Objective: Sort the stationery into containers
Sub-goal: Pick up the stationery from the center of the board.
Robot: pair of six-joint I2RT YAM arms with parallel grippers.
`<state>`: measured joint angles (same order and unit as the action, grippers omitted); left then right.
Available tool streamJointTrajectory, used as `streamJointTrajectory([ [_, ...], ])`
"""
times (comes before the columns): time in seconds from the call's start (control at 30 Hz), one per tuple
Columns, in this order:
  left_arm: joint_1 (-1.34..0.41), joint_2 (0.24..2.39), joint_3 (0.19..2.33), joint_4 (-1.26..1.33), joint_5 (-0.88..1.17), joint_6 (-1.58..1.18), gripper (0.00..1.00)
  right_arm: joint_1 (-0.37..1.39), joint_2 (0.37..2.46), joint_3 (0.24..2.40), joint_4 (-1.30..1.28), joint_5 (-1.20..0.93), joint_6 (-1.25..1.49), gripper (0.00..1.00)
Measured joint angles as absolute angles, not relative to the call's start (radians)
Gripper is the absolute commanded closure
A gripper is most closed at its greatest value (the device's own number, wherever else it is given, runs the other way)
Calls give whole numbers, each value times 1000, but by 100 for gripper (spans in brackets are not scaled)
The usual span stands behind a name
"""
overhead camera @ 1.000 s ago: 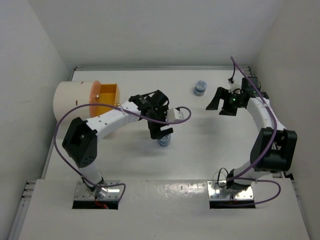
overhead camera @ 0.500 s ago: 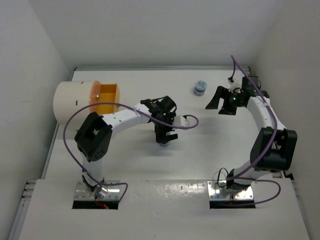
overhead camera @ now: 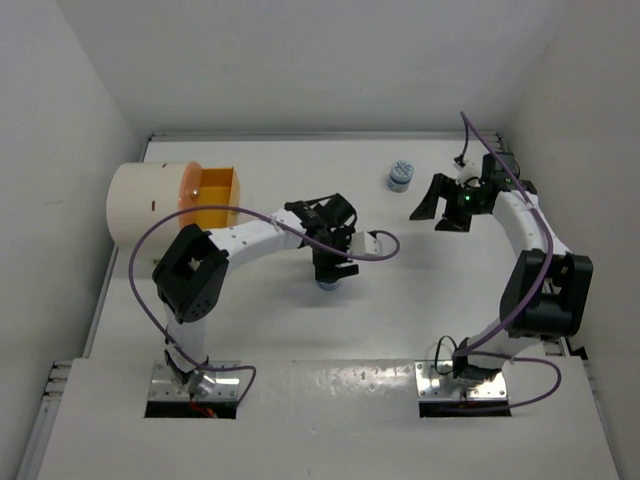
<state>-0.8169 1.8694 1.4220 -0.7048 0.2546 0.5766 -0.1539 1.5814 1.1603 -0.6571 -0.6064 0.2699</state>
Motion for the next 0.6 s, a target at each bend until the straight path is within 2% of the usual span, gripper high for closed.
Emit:
streamJointTrajectory([
  [0.17, -817, 1870, 1414, -701, 242, 576, 26, -154, 1584, 1163, -659, -607, 270, 12],
  [0.27, -817, 1870, 1413, -701, 239, 577, 42, -154, 1586, 1163, -660, -608, 270, 12],
  [0.3, -817, 1870, 1413, -701, 239, 579, 51, -154, 1586, 1164, -660, -609, 270, 12],
  [0.4, -817, 1870, 1413, -701, 239, 580, 61, -154, 1588, 1169, -660, -611, 270, 12],
  [0.6, -797, 1868, 1454, -772, 243, 592, 71, -153, 1597, 1179, -660, -619, 270, 13],
])
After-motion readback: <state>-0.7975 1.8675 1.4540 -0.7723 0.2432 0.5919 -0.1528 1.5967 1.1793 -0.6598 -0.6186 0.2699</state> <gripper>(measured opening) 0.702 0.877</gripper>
